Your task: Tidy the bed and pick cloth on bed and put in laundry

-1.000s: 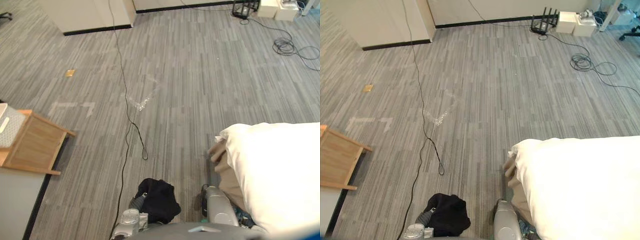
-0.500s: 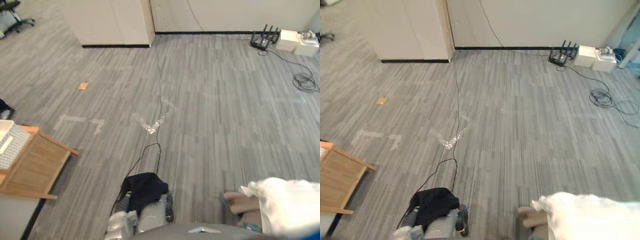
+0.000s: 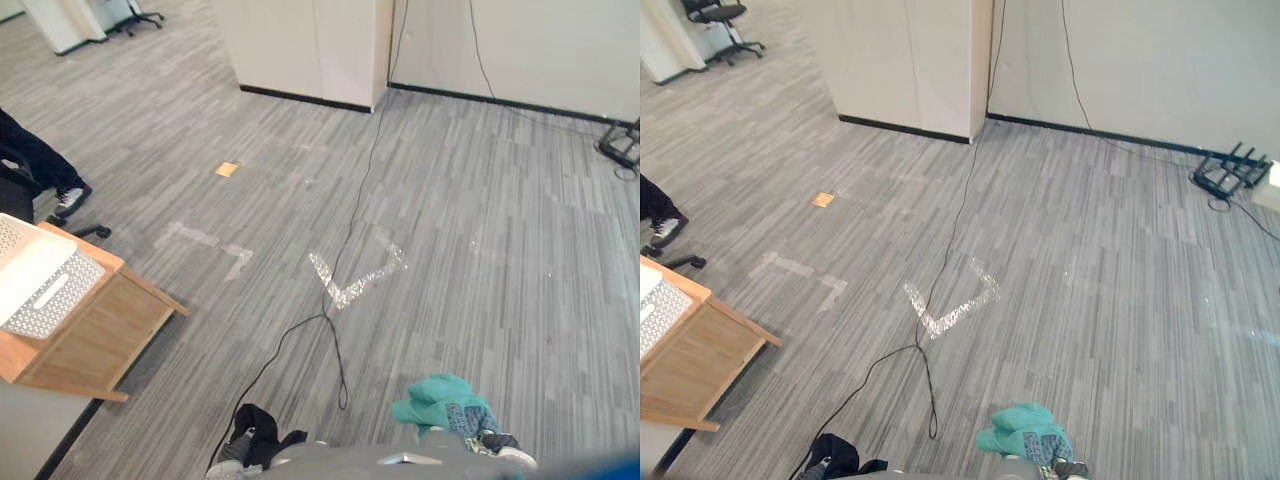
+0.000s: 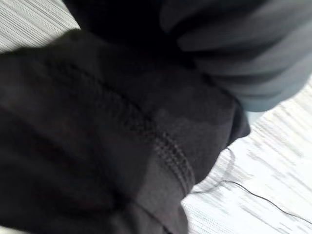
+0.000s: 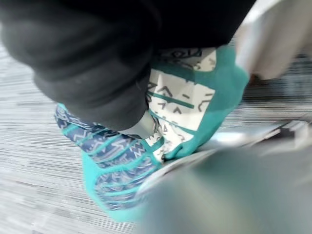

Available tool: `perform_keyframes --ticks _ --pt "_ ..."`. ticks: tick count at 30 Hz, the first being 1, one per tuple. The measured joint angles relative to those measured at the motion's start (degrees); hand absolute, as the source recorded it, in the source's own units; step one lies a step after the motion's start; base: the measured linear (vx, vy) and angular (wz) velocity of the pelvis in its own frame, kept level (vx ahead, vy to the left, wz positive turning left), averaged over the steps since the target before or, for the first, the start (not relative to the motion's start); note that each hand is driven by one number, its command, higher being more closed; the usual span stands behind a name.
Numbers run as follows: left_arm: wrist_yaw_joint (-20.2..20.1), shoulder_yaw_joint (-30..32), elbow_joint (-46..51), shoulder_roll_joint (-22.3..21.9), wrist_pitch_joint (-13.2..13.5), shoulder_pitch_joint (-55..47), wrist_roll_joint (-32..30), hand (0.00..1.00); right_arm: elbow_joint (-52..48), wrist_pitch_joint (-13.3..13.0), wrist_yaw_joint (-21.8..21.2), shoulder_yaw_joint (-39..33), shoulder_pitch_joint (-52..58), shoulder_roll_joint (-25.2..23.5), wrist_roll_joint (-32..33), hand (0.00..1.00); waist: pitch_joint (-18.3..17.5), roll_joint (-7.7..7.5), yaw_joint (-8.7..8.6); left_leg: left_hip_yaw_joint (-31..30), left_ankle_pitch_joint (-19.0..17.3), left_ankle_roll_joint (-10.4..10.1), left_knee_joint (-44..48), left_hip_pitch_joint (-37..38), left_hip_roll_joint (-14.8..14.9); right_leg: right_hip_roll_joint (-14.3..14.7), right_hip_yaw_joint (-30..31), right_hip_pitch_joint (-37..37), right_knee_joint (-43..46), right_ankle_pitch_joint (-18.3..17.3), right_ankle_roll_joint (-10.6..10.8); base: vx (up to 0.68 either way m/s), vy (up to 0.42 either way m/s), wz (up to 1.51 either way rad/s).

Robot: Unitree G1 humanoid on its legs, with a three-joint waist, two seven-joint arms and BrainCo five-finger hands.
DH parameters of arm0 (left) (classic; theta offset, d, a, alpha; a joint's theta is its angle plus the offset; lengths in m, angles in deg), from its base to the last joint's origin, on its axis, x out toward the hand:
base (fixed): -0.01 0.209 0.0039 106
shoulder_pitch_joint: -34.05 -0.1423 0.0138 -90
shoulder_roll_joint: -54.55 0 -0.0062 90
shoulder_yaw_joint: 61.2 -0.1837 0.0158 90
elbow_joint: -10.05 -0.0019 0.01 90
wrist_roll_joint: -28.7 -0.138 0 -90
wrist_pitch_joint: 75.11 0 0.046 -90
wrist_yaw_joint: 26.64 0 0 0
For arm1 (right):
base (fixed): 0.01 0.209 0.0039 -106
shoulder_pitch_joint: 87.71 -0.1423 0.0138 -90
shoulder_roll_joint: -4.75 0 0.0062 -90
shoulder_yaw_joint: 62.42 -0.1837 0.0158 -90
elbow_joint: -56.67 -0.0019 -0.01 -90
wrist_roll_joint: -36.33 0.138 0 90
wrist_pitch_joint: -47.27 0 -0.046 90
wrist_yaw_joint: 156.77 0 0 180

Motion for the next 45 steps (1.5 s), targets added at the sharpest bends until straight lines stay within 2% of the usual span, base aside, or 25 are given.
perform_keyframes --ticks 2,3,4,5,8,10,12,13,15,17,19,22,23,24,26,28,29,30,31,32,34,36,38,41,45 --pt "0.07 0.05 0.31 -0.65 0.66 1.15 0.10 1.00 -0.21 -0.07 0.06 0.16 0.24 -0.74 0.86 1.00 0.04 0.18 -0.42 -2.30 -0.98 -1.63 0.23 1.64 2.69 3.38 2.94 -2.95 -17.67 0.65 0.92 0.36 -0.237 1.03" --pt "0.11 0.17 1.21 -1.02 1.25 1.75 0.09 1.00 -0.14 -0.09 0.13 0.28 0.56 -1.78 0.94 1.00 0.38 -1.61 -1.02 -3.41 -2.80 -2.91 -0.07 2.02 3.24 3.88 7.15 -5.14 -31.86 5.37 -0.05 0.43 -0.326 1.03" --pt "0.13 0.37 1.32 -1.00 1.42 1.95 0.07 1.00 -0.15 -0.05 0.08 0.47 0.40 -1.77 0.97 1.00 0.81 -1.68 -1.26 -4.12 -4.23 -3.67 -0.28 2.48 4.10 4.08 7.93 -5.69 -32.98 11.03 -0.86 0.54 -0.344 0.75" --pt "0.08 0.98 0.23 -3.64 1.44 2.68 0.48 1.00 -0.14 -0.04 0.17 -0.04 -0.27 -0.94 1.22 1.00 0.86 1.54 -0.49 -3.79 -5.00 -5.15 -0.26 2.16 6.85 6.85 6.14 -4.97 -32.90 10.10 -2.49 0.44 -0.254 0.30" --pt "0.08 4.73 0.83 -4.95 2.64 2.84 0.35 1.00 -0.08 0.27 0.12 -1.03 -0.16 -1.89 2.47 1.00 2.64 -0.81 0.15 -4.48 0.03 -7.28 0.59 4.14 7.06 6.05 8.59 -6.44 -22.04 3.54 -3.69 0.34 -0.226 0.32" --pt "0.07 6.88 1.06 -5.93 2.84 2.50 0.27 1.00 -0.71 0.33 0.02 0.67 0.62 -1.49 2.43 1.00 1.82 -0.12 0.41 -4.53 0.11 -7.44 4.88 3.20 8.76 6.67 6.68 -4.02 -22.36 -0.74 -5.08 0.33 -0.236 0.38" --pt "-0.02 9.04 1.49 -7.04 2.76 2.10 0.20 1.00 -1.60 0.43 -0.09 0.67 0.86 -1.30 2.39 1.00 1.48 0.66 -0.19 -6.36 0.35 -7.92 16.63 -2.49 10.44 7.94 4.00 -0.79 -25.13 -2.27 -5.76 0.29 -0.227 0.56" --pt "0.01 10.90 3.02 -7.88 2.65 2.07 0.25 1.00 -2.54 0.55 -0.04 0.65 1.29 -1.23 2.08 1.00 2.11 1.33 -0.13 -7.75 4.85 -10.34 33.59 -10.60 12.19 9.36 1.75 3.61 -28.21 -2.83 -6.78 0.26 -0.205 0.61" --pt "0.04 12.34 5.31 -7.77 2.65 1.70 0.77 1.00 -3.53 0.59 0.15 0.89 1.47 -1.10 1.90 1.00 3.25 1.28 1.20 -6.44 8.07 -10.77 51.73 -18.28 15.14 11.29 0.64 9.78 -31.90 -3.66 -8.09 0.27 -0.176 0.26" --pt "0.29 13.37 6.85 -6.94 2.63 1.09 1.68 1.00 -3.46 0.58 0.48 2.91 1.47 -0.86 1.90 1.00 3.40 0.55 2.51 -1.81 7.51 -10.02 58.30 -22.72 16.67 11.30 -0.27 15.91 -36.41 -4.33 -9.18 0.26 -0.097 -0.04" --pt "0.38 13.79 6.74 -6.49 2.63 0.99 2.96 1.00 -3.32 0.57 0.54 4.02 1.08 -0.49 1.84 1.00 3.24 0.05 3.42 3.96 5.08 -9.85 55.40 -27.31 16.45 10.57 -0.35 21.33 -42.01 -3.59 -8.20 0.35 0.003 -0.04" --pt "0.41 14.10 6.74 -6.15 2.68 0.87 3.16 1.00 -0.92 0.69 0.55 2.85 -1.12 -0.34 1.28 1.00 3.40 -0.43 4.07 12.21 1.89 -9.15 35.24 -29.40 11.99 7.51 -2.60 26.09 -46.14 -2.71 -5.30 0.10 0.174 0.11" --pt "0.44 14.03 6.59 -6.16 2.66 0.84 3.13 1.00 -0.96 0.68 0.53 2.95 -1.44 -0.22 0.14 1.00 3.40 -0.36 4.02 16.31 3.98 -7.65 24.37 -29.63 9.70 6.67 -3.82 28.34 -47.69 -3.18 -3.97 0.09 0.330 0.55" --pt "0.39 13.86 6.03 -5.82 2.62 0.88 3.17 1.00 -0.53 0.65 0.56 2.85 -1.68 0.02 -0.42 1.00 3.47 -1.14 4.53 19.32 6.39 -1.40 16.73 -28.89 7.24 5.68 -4.84 29.86 -48.10 -4.11 -2.34 0.22 0.241 0.60" --pt "0.41 12.08 4.46 -4.11 2.59 0.90 2.99 1.00 0.57 0.70 0.43 3.45 -2.27 -0.67 -0.43 1.00 2.26 -2.91 4.78 19.40 7.88 -0.33 11.40 -26.63 2.96 3.63 -4.79 30.46 -49.25 -0.88 -1.88 0.43 0.168 0.75" --pt "0.42 11.96 3.93 -3.54 2.48 0.88 2.95 1.00 0.61 0.68 0.40 4.72 -3.53 -1.30 -1.04 1.00 2.58 -3.21 5.26 21.85 6.72 1.07 19.70 -30.24 4.81 4.06 -4.16 32.62 -52.18 5.38 -1.46 0.34 0.243 0.70" --pt "0.36 13.56 3.35 -3.16 2.39 -0.07 3.02 1.00 0.82 0.77 0.30 5.01 -4.67 -2.02 -1.99 1.00 2.25 -4.05 6.59 25.86 4.28 -0.18 22.43 -32.33 4.72 3.40 -2.86 33.94 -51.84 7.71 0.47 0.33 0.287 0.71" --pt "0.51 13.50 2.38 -3.47 2.09 -1.82 3.03 1.00 0.82 0.71 -0.03 4.90 -3.27 -1.61 -2.60 1.00 0.21 -3.09 6.58 25.48 8.41 3.34 10.95 -29.67 2.59 3.85 -3.26 34.42 -49.28 8.19 1.26 0.34 0.277 0.63" --pt "0.44 13.24 1.67 -3.50 1.85 -2.83 2.99 1.00 1.17 0.72 -0.15 4.93 -3.12 -1.42 -2.63 1.00 -0.75 -3.37 6.82 25.40 6.08 4.48 10.04 -28.33 1.20 3.73 -3.27 34.66 -47.41 8.06 1.25 0.39 0.234 0.99" --pt "0.37 13.40 0.63 -2.71 1.40 -4.09 2.91 1.00 1.72 0.74 -0.34 4.83 -2.88 -1.08 -2.67 1.00 -2.50 -4.86 6.52 24.01 5.00 4.60 7.77 -26.16 -2.43 1.27 -3.16 33.48 -41.69 9.26 2.42 0.38 0.224 0.93" --pt "0.32 12.87 -0.26 -2.83 0.47 -5.18 2.55 1.00 2.35 0.56 -0.74 4.16 -3.00 -0.45 -3.12 1.00 -2.74 -3.99 6.06 18.48 3.37 4.12 5.05 -20.98 -5.67 0.33 0.19 28.16 -23.18 15.54 4.32 0.30 0.218 1.18" --pt "0.33 11.61 -0.80 -2.38 0.16 -5.28 2.20 1.00 2.31 0.58 -1.04 4.21 -2.89 -0.17 -3.88 1.00 -2.40 -3.24 5.24 14.57 2.55 3.46 4.07 -16.34 -6.43 -0.07 3.06 20.23 -3.93 15.43 5.34 0.06 0.168 1.10" --pt "0.32 10.75 -1.77 -2.09 0.08 -4.93 1.93 1.00 0.68 0.51 -1.12 4.29 -2.46 0.47 -3.80 1.00 -1.67 -2.11 4.03 10.91 2.40 3.18 2.27 -10.64 -6.07 -2.02 1.31 13.59 7.61 12.65 3.32 -0.05 0.086 0.84" --pt "0.31 6.53 -2.17 -1.57 0.16 -3.04 1.93 1.00 -0.69 0.25 -0.78 3.46 -1.37 1.00 -3.73 1.00 -0.29 -0.93 2.20 4.40 1.04 0.60 -0.30 -2.53 -3.88 -2.93 0.13 4.98 6.11 3.47 -0.04 0.26 -0.051 1.05" --pt "0.40 6.89 -1.71 -1.13 0.51 -0.93 1.97 1.00 -1.11 0.19 -0.46 2.92 -1.22 -0.67 -3.66 1.00 0.12 -2.19 1.67 -0.62 -1.56 -3.15 -0.76 0.48 0.13 2.03 6.30 -1.63 -17.22 1.26 0.03 0.30 -0.261 0.90"
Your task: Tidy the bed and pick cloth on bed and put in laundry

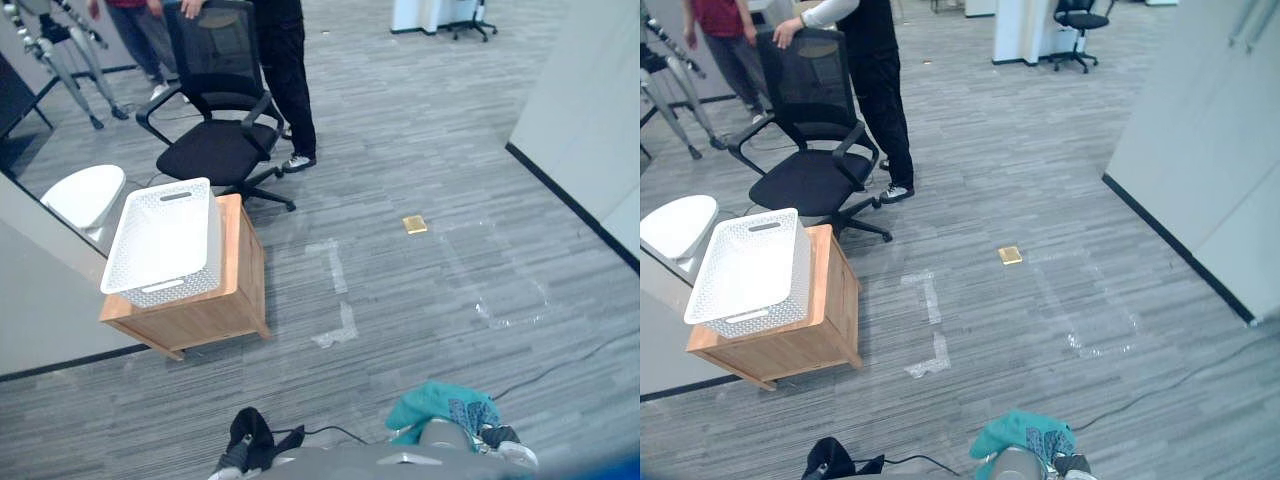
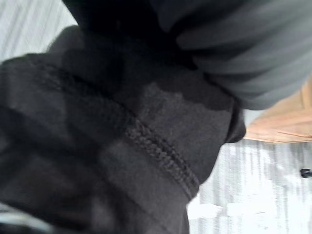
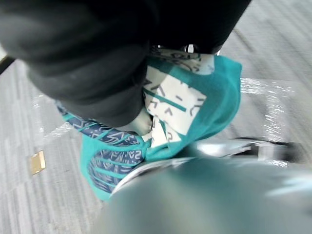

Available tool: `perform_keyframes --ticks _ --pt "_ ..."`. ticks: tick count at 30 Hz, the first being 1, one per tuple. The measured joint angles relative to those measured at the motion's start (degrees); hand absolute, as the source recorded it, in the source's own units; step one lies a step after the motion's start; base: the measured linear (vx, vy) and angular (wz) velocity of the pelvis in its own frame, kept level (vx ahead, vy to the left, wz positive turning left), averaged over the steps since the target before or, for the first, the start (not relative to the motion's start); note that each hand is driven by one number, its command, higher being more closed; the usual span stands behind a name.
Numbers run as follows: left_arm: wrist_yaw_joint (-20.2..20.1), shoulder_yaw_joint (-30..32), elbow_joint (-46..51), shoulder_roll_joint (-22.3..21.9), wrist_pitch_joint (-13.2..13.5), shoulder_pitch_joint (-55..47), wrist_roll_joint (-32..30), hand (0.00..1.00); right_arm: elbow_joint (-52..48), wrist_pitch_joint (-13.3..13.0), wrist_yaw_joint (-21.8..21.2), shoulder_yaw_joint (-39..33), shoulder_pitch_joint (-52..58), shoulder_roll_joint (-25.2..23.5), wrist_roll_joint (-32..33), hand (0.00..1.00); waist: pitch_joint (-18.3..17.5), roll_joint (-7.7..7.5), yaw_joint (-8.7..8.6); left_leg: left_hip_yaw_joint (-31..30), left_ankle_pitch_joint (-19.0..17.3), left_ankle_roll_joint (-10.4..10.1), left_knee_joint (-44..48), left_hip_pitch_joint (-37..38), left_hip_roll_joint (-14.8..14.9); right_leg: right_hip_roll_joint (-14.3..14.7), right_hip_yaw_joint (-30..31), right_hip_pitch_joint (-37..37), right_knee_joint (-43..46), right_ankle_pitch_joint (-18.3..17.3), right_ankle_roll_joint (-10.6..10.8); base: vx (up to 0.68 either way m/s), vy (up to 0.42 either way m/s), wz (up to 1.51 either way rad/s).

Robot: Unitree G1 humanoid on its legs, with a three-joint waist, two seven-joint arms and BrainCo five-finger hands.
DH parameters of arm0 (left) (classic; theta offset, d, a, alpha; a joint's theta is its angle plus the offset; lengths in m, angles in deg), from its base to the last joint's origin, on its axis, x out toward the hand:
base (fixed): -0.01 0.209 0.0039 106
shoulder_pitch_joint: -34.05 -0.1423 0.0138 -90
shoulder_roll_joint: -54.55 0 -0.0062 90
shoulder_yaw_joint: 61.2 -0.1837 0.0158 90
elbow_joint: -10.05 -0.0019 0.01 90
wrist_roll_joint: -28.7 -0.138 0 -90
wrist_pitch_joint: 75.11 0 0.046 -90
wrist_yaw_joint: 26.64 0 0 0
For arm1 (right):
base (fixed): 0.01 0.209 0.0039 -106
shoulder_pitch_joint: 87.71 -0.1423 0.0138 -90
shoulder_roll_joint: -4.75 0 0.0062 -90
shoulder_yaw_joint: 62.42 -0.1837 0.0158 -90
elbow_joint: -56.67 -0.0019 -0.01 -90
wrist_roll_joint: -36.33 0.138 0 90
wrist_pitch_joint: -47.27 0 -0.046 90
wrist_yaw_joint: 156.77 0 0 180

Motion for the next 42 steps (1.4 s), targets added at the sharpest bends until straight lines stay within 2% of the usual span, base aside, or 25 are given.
perform_keyframes --ticks 1,2,4,6,8,9,11,14,15,17,19,22,24,25,26,28,30,32,35,36,37,38,39,40,42 --pt "0.02 0.08 1.16 -0.26 0.13 0.60 0.00 1.00 -0.31 -0.04 0.13 -0.02 0.41 -0.43 0.02 1.00 0.17 -0.26 -0.08 -1.09 -1.53 -0.76 -0.24 0.58 1.48 1.28 2.27 -0.81 -9.87 1.50 -0.05 0.38 -0.388 0.77" --pt "0.16 1.10 1.70 -0.86 0.18 0.79 -0.02 1.00 -0.22 0.10 0.10 0.16 0.56 -0.60 0.08 1.00 0.66 -0.51 -0.10 -2.23 -3.13 -1.99 -0.40 1.68 3.15 2.23 2.96 -1.04 -13.31 6.24 -0.16 0.42 -0.372 0.63" --pt "0.99 4.60 1.99 -2.74 0.48 0.92 -0.03 1.00 -0.64 0.27 0.21 0.27 0.61 0.29 0.06 1.00 1.09 1.59 1.09 -0.82 -2.39 -4.10 0.64 1.80 5.43 3.88 0.84 0.02 -11.31 4.80 -1.41 0.40 -0.268 0.30" --pt "1.32 5.71 2.16 -4.28 1.09 2.00 0.02 1.00 -1.46 0.64 -0.01 2.13 0.76 0.94 0.05 1.00 3.04 1.42 0.09 -0.96 -1.23 -3.97 2.37 3.16 6.68 3.85 1.61 -4.92 0.64 0.99 -1.02 0.08 -0.279 0.48" --pt "1.27 7.89 2.36 -4.08 1.56 0.32 0.04 1.00 -1.76 0.90 -0.31 4.46 2.49 0.32 0.08 1.00 1.43 0.36 -0.01 -2.36 -1.52 -4.20 3.45 3.19 6.79 3.11 1.63 -4.08 -4.08 0.13 -3.71 0.09 -0.295 0.54" --pt "1.24 9.28 2.03 -4.80 1.55 -0.14 0.08 1.00 -1.67 1.09 -0.44 4.42 2.84 0.85 0.03 1.00 0.47 1.67 -0.16 -3.40 -1.67 -4.54 6.08 2.62 8.59 4.34 -0.73 -2.50 -5.24 -1.52 -3.72 0.33 -0.338 0.43" --pt "1.22 11.81 2.72 -6.06 1.66 -0.48 0.10 1.00 -1.25 1.20 -0.51 4.52 3.13 1.43 0.03 1.00 0.05 2.49 0.10 -3.68 -1.20 -4.70 17.57 -2.22 11.00 5.92 -2.64 0.71 -6.96 -2.53 -4.86 0.32 -0.285 0.36" --pt "1.22 13.59 4.22 -6.98 1.15 -2.72 0.87 1.00 -1.92 1.20 -0.48 6.85 4.24 2.11 -0.06 1.00 -0.02 3.06 0.47 -4.08 9.85 -7.40 45.46 -14.42 15.25 9.03 -5.10 9.54 -13.06 -3.70 -6.83 0.27 -0.246 0.22" --pt "1.27 13.61 4.35 -6.99 1.03 -3.86 1.15 1.00 -2.28 1.22 -0.43 7.72 4.40 2.15 -0.14 1.00 0.03 2.89 1.04 -1.08 9.57 -7.25 52.00 -17.13 16.96 9.82 -5.01 13.21 -15.82 -4.09 -7.51 0.23 -0.143 -0.08" --pt "1.35 13.46 4.49 -7.01 0.87 -4.89 1.23 1.00 -2.42 1.21 -0.41 8.84 4.56 2.21 -0.14 1.00 -0.02 2.33 1.72 4.00 7.92 -7.10 54.35 -20.66 17.78 9.90 -4.82 18.29 -20.65 -4.00 -7.38 0.27 -0.091 -0.12" --pt "1.72 13.36 4.43 -6.99 0.87 -4.87 1.43 1.00 -2.33 1.25 -0.45 8.79 4.41 2.24 -0.14 1.00 0.20 2.08 2.47 9.30 4.50 -7.15 48.68 -23.50 17.28 9.10 -4.93 21.26 -24.03 -3.00 -6.36 0.32 -0.011 -0.08" --pt "2.07 12.03 4.43 -6.62 0.90 -4.80 2.59 1.00 -2.38 1.29 -0.53 8.86 4.21 2.23 -0.12 1.00 0.45 1.70 2.90 16.40 3.17 -7.25 26.86 -23.96 12.73 6.13 -6.44 25.68 -27.91 -2.57 -6.36 0.19 0.095 0.07" --pt "2.05 10.37 4.39 -6.21 0.95 -4.77 2.60 1.00 -2.19 1.28 -0.52 8.84 4.13 2.33 -0.21 1.00 0.52 1.62 2.88 19.53 8.15 -5.94 11.93 -23.81 9.10 4.41 -7.94 28.52 -29.57 -3.53 -4.56 0.01 0.184 0.39" --pt "2.06 9.65 4.25 -5.78 1.04 -4.74 2.67 1.00 -1.88 1.28 -0.52 8.85 3.95 2.40 -0.35 1.00 0.58 1.65 3.16 21.94 12.82 -4.34 4.98 -23.86 7.71 3.65 -8.55 30.66 -30.21 -4.48 -3.02 0.18 0.210 0.22" --pt "2.07 9.31 4.15 -5.80 1.04 -4.80 2.70 1.00 -1.27 1.28 -0.50 8.98 3.75 2.38 -0.57 1.00 0.58 1.41 3.65 23.49 17.30 -1.16 3.88 -23.02 7.20 2.85 -8.68 32.13 -30.70 -4.85 -2.40 0.32 0.281 0.27" --pt "2.06 7.02 4.03 -4.04 1.09 -4.77 2.64 1.00 0.40 1.25 -0.48 9.11 2.35 1.77 -0.69 1.00 -0.12 0.11 3.35 23.22 15.83 2.39 3.01 -22.46 3.40 0.76 -8.05 32.88 -30.82 -2.48 -1.28 0.47 0.294 0.43" --pt "1.99 5.51 3.99 -2.97 1.15 -4.27 2.60 1.00 1.05 1.21 -0.68 8.80 1.01 1.62 -0.75 1.00 -0.28 -0.87 3.57 21.88 14.56 3.93 3.50 -21.97 1.10 -0.38 -5.88 33.23 -29.98 2.76 -0.06 0.45 0.304 0.54" --pt "1.96 4.46 3.93 -1.78 1.11 -4.35 2.61 1.00 1.11 1.21 -0.88 8.46 0.90 1.23 -0.85 1.00 -0.60 -1.49 3.74 21.32 13.77 4.92 2.75 -20.38 -0.31 -0.92 -4.07 32.54 -25.76 5.03 0.93 0.38 0.230 0.59" --pt "1.89 2.13 2.61 -0.74 0.97 -4.33 2.27 1.00 1.32 0.99 -1.14 6.48 1.12 1.27 -1.13 1.00 -0.86 -1.54 3.23 16.08 10.34 4.17 -0.37 -13.95 -2.00 -1.02 -0.30 26.75 -4.77 10.29 4.14 0.40 0.150 0.78" --pt "1.43 1.38 1.31 0.21 0.67 -3.95 2.13 1.00 1.31 0.91 -1.16 6.52 0.90 0.96 -1.12 1.00 -0.74 -1.66 3.14 14.53 9.45 3.97 -0.90 -11.76 -2.72 -1.68 1.59 21.65 7.80 10.30 4.78 0.17 0.072 0.64" --pt "1.20 0.30 0.72 0.54 0.24 -3.94 2.11 1.00 0.92 0.63 -1.16 6.47 0.87 1.11 -1.12 1.00 -0.73 -1.75 2.66 12.97 8.55 3.64 -1.11 -9.22 -2.77 -2.92 0.06 17.40 16.12 7.56 4.26 0.06 0.057 0.62" --pt "1.19 -0.34 0.46 0.79 0.05 -4.01 2.08 1.00 0.91 0.46 -1.15 6.46 0.90 1.24 -1.12 1.00 -0.53 -1.44 2.46 12.20 8.37 3.36 -1.49 -7.56 -2.69 -3.74 -1.24 15.87 18.43 5.88 3.71 -0.10 0.013 0.77" --pt "1.21 -1.35 0.26 1.05 -0.03 -4.30 1.98 1.00 0.89 0.12 -1.01 6.39 0.95 1.25 -0.99 1.00 -0.58 -1.34 1.34 9.99 7.80 2.41 -2.67 -3.95 -2.08 -4.94 -4.01 12.51 18.72 1.00 1.64 -0.11 0.000 0.58" --pt "1.19 -1.45 0.26 1.10 -0.03 -4.25 1.97 1.00 0.89 0.04 -0.98 6.36 0.92 1.24 -0.97 1.00 -0.59 -1.34 1.21 9.56 7.73 2.30 -2.88 -3.47 -1.98 -4.88 -4.03 11.89 18.23 0.41 1.56 -0.19 -0.005 0.77" --pt "1.19 -1.46 -0.26 1.11 0.05 -3.13 1.99 1.00 0.85 -0.21 -0.95 6.25 0.76 1.09 -0.43 1.00 -0.54 -1.15 0.03 5.70 6.54 0.98 -3.17 -1.60 -0.09 -2.47 -2.73 8.62 6.94 -2.93 1.17 -0.24 -0.035 0.81"
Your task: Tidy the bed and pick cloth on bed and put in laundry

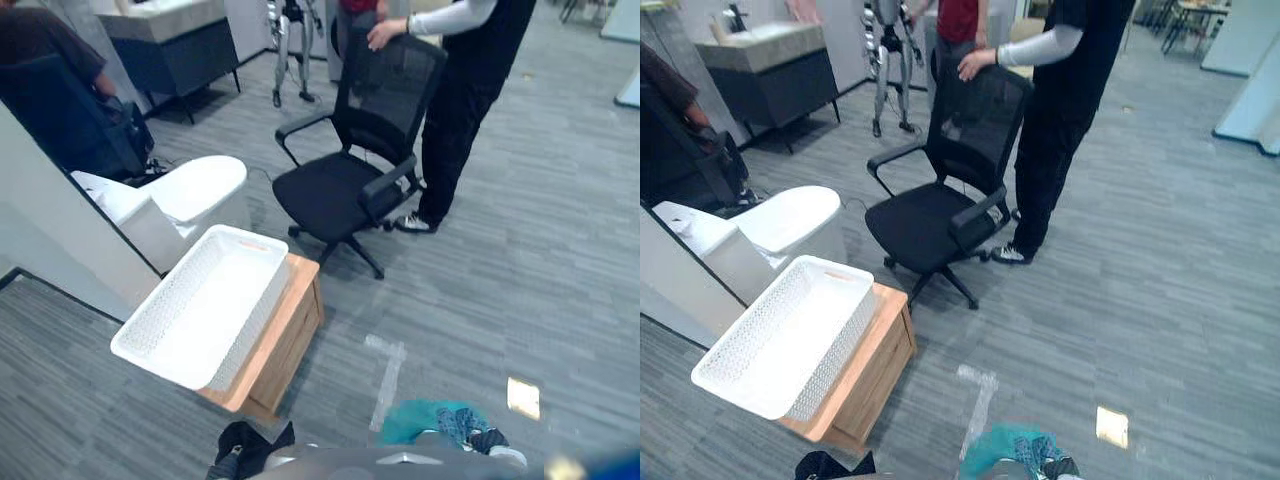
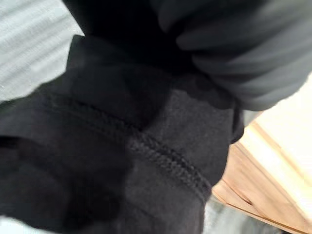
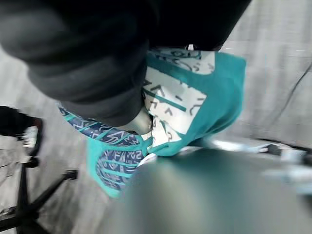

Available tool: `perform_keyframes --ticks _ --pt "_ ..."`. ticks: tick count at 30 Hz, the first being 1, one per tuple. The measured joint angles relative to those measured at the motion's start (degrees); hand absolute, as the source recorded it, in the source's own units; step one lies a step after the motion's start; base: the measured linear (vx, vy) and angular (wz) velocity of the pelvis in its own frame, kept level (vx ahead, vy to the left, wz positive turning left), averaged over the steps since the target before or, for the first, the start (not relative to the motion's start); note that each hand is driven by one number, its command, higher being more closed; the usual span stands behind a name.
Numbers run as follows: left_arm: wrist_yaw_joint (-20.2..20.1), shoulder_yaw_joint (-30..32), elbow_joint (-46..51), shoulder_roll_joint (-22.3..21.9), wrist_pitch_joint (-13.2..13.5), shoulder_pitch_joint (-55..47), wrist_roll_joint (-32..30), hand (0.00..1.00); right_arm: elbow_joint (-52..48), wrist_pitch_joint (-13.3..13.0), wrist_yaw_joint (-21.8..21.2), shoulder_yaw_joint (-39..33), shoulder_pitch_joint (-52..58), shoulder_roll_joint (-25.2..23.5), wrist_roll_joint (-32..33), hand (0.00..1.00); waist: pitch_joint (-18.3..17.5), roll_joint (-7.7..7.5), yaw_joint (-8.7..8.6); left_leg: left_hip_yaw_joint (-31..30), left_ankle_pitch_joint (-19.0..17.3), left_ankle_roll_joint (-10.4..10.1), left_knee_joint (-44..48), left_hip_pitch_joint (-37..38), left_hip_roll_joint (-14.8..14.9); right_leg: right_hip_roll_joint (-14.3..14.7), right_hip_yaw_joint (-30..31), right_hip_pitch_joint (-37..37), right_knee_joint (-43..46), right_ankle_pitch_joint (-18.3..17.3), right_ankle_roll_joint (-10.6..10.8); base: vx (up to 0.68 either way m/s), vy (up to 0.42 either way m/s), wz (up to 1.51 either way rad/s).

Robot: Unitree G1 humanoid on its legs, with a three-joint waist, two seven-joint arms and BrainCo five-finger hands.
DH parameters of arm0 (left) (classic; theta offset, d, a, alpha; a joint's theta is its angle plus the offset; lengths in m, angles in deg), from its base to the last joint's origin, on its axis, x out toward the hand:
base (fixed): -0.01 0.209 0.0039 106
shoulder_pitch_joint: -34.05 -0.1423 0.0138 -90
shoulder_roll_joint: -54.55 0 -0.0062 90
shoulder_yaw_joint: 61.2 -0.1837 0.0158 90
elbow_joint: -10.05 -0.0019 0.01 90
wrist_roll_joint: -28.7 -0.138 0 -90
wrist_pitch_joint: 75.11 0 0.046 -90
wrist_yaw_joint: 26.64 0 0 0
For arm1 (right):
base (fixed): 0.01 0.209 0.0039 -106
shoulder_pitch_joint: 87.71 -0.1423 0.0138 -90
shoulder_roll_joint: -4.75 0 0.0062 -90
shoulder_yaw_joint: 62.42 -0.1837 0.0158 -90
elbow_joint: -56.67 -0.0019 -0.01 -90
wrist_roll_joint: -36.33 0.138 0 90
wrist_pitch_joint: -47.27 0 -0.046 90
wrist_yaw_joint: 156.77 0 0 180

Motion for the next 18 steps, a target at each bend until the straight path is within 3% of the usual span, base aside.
perform_keyframes --ticks 3,4,5,6,8,11,14,16,18 --pt "0.04 0.52 0.02 -0.46 0.06 1.30 0.03 1.00 0.06 0.15 0.03 0.13 0.33 -0.16 0.04 1.00 0.44 0.53 0.08 -4.00 -2.04 -1.59 1.02 0.25 2.41 4.26 5.38 -0.68 -15.69 0.56 -0.07 -0.22 -0.136 0.75" --pt "0.02 2.58 0.43 -1.00 0.15 1.28 0.09 1.00 -0.01 0.34 0.12 0.39 1.04 -0.43 0.19 1.00 0.50 0.18 0.30 -6.18 -3.44 -2.20 1.90 -0.14 2.97 5.45 9.13 -0.28 -23.35 2.05 -0.47 -0.10 -0.283 0.88" --pt "0.05 4.59 1.47 -1.50 0.15 1.23 0.11 1.00 0.05 0.68 0.19 1.42 1.31 -0.76 0.40 1.00 0.80 -0.69 0.46 -7.94 -4.57 -3.13 2.83 -1.08 3.16 5.90 11.20 -0.15 -26.46 6.80 -0.97 0.02 -0.332 0.90" --pt "0.12 5.35 1.67 -2.00 0.15 1.32 0.12 1.00 -0.01 0.88 0.19 1.76 1.36 -0.57 0.40 1.00 0.81 -0.50 0.38 -7.97 -4.99 -3.52 2.84 -1.40 4.07 6.56 10.26 -0.17 -26.06 6.45 -1.54 0.19 -0.342 0.90" --pt "0.01 6.76 4.00 -4.27 0.70 0.99 0.16 1.00 -1.92 1.10 0.38 2.63 2.16 0.86 0.41 1.00 1.65 1.65 0.20 -3.14 -4.41 -4.96 6.35 -3.66 7.32 6.47 4.92 -0.30 -21.92 3.20 -1.73 0.27 -0.253 1.07" --pt "0.01 8.71 4.54 -5.50 1.38 0.79 0.14 1.00 -2.52 1.37 0.24 6.46 3.18 2.04 0.40 1.00 1.49 1.98 0.58 -5.31 -2.61 -7.70 4.45 -3.23 9.93 7.21 1.81 0.25 -16.29 0.52 -3.91 0.25 -0.200 1.09" --pt "0.02 8.82 4.92 -5.00 2.01 0.61 0.11 1.00 -2.65 1.35 0.01 7.76 3.53 1.28 0.38 1.00 1.74 0.94 0.43 -7.42 -0.20 -6.96 9.88 -7.76 11.34 7.29 0.61 3.99 -17.24 0.52 -3.99 0.16 -0.088 1.56" --pt "-0.01 10.44 5.80 -5.03 2.10 0.67 0.11 1.00 -3.17 1.38 -0.03 7.78 3.64 1.10 0.37 1.00 1.99 0.49 0.59 -2.84 -0.95 -7.30 16.90 -12.16 12.59 7.03 -3.37 7.99 -22.18 0.51 -4.01 0.09 0.012 1.35" --pt "0.05 10.50 6.34 -5.59 1.99 0.69 0.07 1.00 -4.13 1.36 -0.01 7.77 4.11 1.42 0.38 1.00 2.22 0.95 2.05 12.13 -2.55 -7.69 23.33 -14.85 15.99 6.97 -8.49 13.53 -28.26 -0.32 -5.48 0.04 0.141 1.03"
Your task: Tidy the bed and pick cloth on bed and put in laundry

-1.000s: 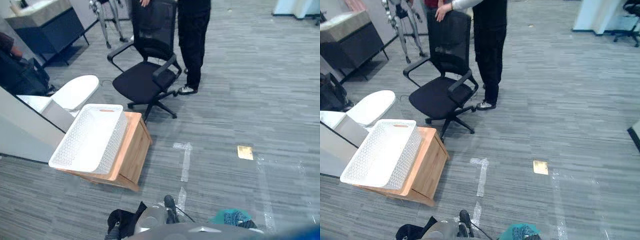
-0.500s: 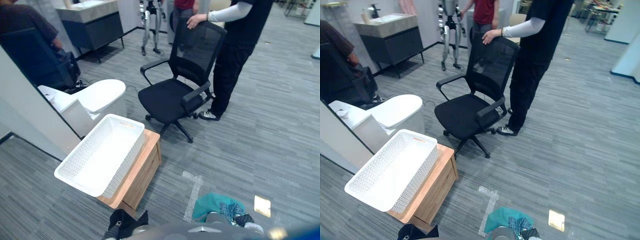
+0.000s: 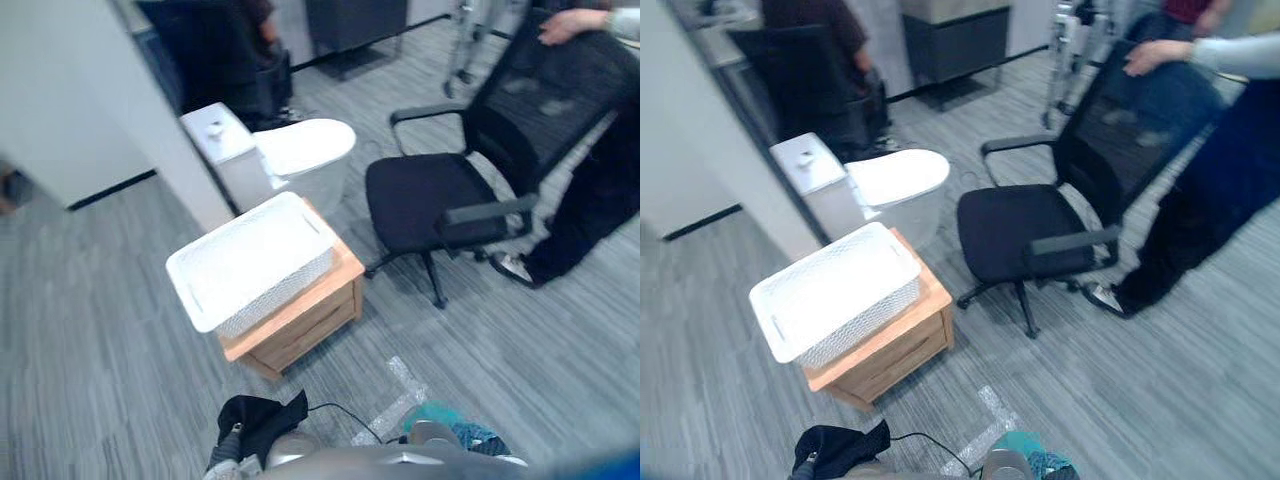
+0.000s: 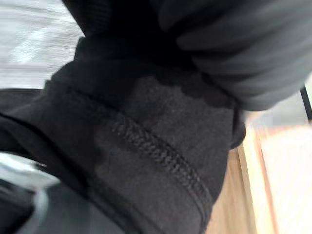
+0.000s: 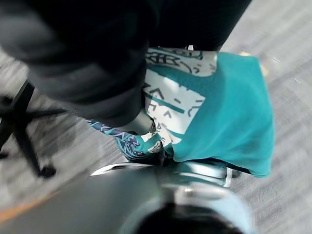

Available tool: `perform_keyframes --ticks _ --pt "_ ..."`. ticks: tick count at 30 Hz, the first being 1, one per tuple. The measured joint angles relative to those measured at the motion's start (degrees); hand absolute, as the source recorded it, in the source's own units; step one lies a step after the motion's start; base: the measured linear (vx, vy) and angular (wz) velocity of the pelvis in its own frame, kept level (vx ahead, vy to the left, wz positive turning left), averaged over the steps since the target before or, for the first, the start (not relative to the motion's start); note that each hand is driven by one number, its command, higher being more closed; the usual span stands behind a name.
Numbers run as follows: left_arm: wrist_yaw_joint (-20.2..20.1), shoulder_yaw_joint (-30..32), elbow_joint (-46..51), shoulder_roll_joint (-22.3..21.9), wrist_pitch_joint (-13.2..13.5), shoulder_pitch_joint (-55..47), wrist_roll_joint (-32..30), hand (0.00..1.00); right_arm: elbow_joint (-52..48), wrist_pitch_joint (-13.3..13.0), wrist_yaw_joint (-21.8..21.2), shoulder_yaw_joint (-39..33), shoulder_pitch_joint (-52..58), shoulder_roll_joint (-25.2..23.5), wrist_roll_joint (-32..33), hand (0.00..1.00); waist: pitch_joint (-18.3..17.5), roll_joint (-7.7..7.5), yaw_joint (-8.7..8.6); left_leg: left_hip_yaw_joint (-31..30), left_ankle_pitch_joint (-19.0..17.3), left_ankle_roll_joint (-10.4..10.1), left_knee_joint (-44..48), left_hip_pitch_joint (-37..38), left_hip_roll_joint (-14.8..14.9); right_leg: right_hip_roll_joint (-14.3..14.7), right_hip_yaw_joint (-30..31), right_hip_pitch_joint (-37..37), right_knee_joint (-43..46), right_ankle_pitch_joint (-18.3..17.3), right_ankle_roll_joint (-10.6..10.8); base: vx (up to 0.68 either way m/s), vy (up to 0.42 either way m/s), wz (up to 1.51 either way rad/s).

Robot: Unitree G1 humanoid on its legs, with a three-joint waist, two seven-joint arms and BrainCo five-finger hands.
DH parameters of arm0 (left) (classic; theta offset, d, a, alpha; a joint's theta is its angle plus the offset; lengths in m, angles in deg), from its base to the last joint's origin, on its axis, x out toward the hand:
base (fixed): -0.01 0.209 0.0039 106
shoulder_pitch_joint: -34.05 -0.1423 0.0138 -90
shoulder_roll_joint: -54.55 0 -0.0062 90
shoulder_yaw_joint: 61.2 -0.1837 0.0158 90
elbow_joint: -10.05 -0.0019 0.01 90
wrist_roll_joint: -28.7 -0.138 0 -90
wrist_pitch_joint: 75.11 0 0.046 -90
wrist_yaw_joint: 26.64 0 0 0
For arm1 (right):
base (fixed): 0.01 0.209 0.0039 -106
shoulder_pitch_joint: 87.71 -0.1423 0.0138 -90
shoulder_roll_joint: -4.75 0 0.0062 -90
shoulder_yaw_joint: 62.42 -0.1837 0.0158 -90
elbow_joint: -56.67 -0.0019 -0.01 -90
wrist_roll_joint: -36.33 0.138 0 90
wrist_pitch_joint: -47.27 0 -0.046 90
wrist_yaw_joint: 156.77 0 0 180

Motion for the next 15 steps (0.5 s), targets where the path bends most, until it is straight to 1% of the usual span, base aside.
perform_keyframes --ticks 1,2,3,5,6,7,8,9,10,11,12,13,14,15 --pt "-0.01 -0.67 -0.01 -0.14 -0.12 -0.16 -0.04 1.00 0.00 0.02 -0.02 0.02 0.00 0.39 0.00 1.00 -0.11 0.43 0.10 3.82 -0.68 0.07 0.50 0.07 0.65 -0.02 -1.18 0.74 -0.63 0.00 0.00 0.00 0.228 1.07" --pt "0.00 -1.75 -0.02 -0.12 -0.21 -0.36 -0.12 1.00 -0.18 0.02 -0.04 -0.02 -0.17 0.64 -0.01 1.00 -0.47 0.93 0.11 9.07 -1.59 0.51 -0.73 0.78 0.67 -0.53 -2.90 1.55 -0.98 -0.09 0.14 0.01 0.235 0.88" --pt "-0.02 -1.85 -0.26 -0.04 -0.26 -0.94 -0.35 1.00 -0.19 0.00 -0.10 -0.05 -0.38 0.60 0.02 1.00 -0.57 0.68 0.43 10.69 -1.65 1.38 -3.47 1.59 -0.90 -1.56 -3.38 1.99 -1.22 -0.62 1.06 0.03 0.221 0.77" --pt "-0.01 -2.25 -0.45 0.19 -0.44 -0.94 -1.58 1.00 -0.28 -0.22 -0.30 -0.11 -1.20 0.46 0.00 1.00 -1.08 0.45 1.04 10.28 -0.02 2.57 -6.90 1.55 -3.66 -2.87 -3.33 2.09 -2.09 -0.10 2.06 0.03 0.150 0.41" --pt "0.00 -2.41 -0.53 0.48 -0.45 -1.07 -1.63 1.00 -0.05 -0.35 -0.35 -0.48 -1.51 0.31 0.00 1.00 -1.32 -0.14 1.29 10.03 1.51 3.21 -10.13 1.80 -5.85 -3.73 -3.38 2.07 -3.38 0.77 2.83 0.05 0.163 0.32" --pt "0.01 -2.41 -0.69 0.77 -0.42 -1.69 -1.62 1.00 0.67 -0.37 -0.35 -1.20 -1.94 -0.05 0.02 1.00 -1.37 -0.67 1.46 9.95 3.28 3.68 -14.33 3.57 -8.05 -4.65 -3.30 2.37 -4.20 1.46 3.42 0.07 0.153 0.24" --pt "0.01 -2.41 -1.26 1.02 -0.35 -2.03 -1.61 1.00 0.95 -0.38 -0.34 -1.59 -2.04 -0.44 0.03 1.00 -1.35 -0.88 1.43 9.84 4.17 3.80 -16.47 4.74 -9.16 -5.17 -3.29 2.72 -4.28 1.61 3.67 0.11 0.138 0.17" --pt "0.02 -2.46 -3.19 1.69 -0.58 -2.62 -1.62 1.00 1.12 -0.40 -0.29 -3.31 -1.64 -1.15 0.09 1.00 -1.56 -1.17 1.06 8.74 5.99 4.10 -22.01 7.79 -11.68 -6.22 -3.25 3.76 -3.35 1.67 3.78 0.09 0.108 0.19" --pt "0.02 -2.52 -3.91 1.84 -0.65 -2.84 -1.63 1.00 1.11 -0.41 -0.28 -3.82 -1.26 -1.26 0.12 1.00 -1.70 -1.48 0.65 8.24 6.27 3.91 -24.03 8.94 -12.36 -6.55 -3.24 3.84 -2.17 1.67 3.78 0.09 0.156 0.51" --pt "0.00 -3.41 -5.12 2.27 -0.91 -2.94 -2.10 1.00 1.01 -0.51 -0.25 -5.03 -0.44 -1.50 0.19 1.00 -2.37 -1.08 -0.40 6.47 6.69 4.15 -26.78 10.85 -13.25 -7.46 -3.16 3.01 2.98 1.66 3.79 0.04 0.135 0.59" --pt "-0.01 -4.33 -5.68 2.60 -0.92 -2.93 -2.19 1.00 0.95 -0.54 -0.18 -5.66 -0.07 -1.61 0.30 1.00 -2.57 -0.91 -0.72 5.54 6.73 4.16 -27.53 11.57 -13.41 -8.00 -2.92 1.73 7.54 1.71 3.87 0.01 0.167 0.77" --pt "-0.07 -5.82 -6.21 3.52 -0.92 -2.93 -2.30 1.00 0.67 -0.97 -0.01 -6.14 0.67 -1.90 1.53 1.00 -2.74 -1.47 -1.06 3.99 6.58 4.33 -27.77 12.47 -13.91 -9.90 -1.07 -2.55 18.58 3.09 3.78 -0.06 0.144 0.75" --pt "-0.07 -7.33 -6.85 4.68 -1.09 -2.94 -2.61 1.00 -0.34 -1.45 0.05 -7.15 1.19 -2.41 2.20 1.00 -2.97 -1.99 -1.78 2.29 6.39 4.61 -27.69 12.89 -14.16 -10.87 2.42 -7.44 28.11 6.61 3.64 -0.09 0.152 0.94" --pt "-0.05 -8.44 -6.79 5.75 -1.30 -3.02 -3.41 1.00 -0.34 -1.46 0.03 -7.52 1.01 -3.51 2.22 1.00 -3.06 -2.79 -2.63 0.56 6.29 5.30 -27.35 13.49 -14.01 -11.20 5.05 -10.19 34.53 7.21 3.66 -0.09 0.096 0.83"
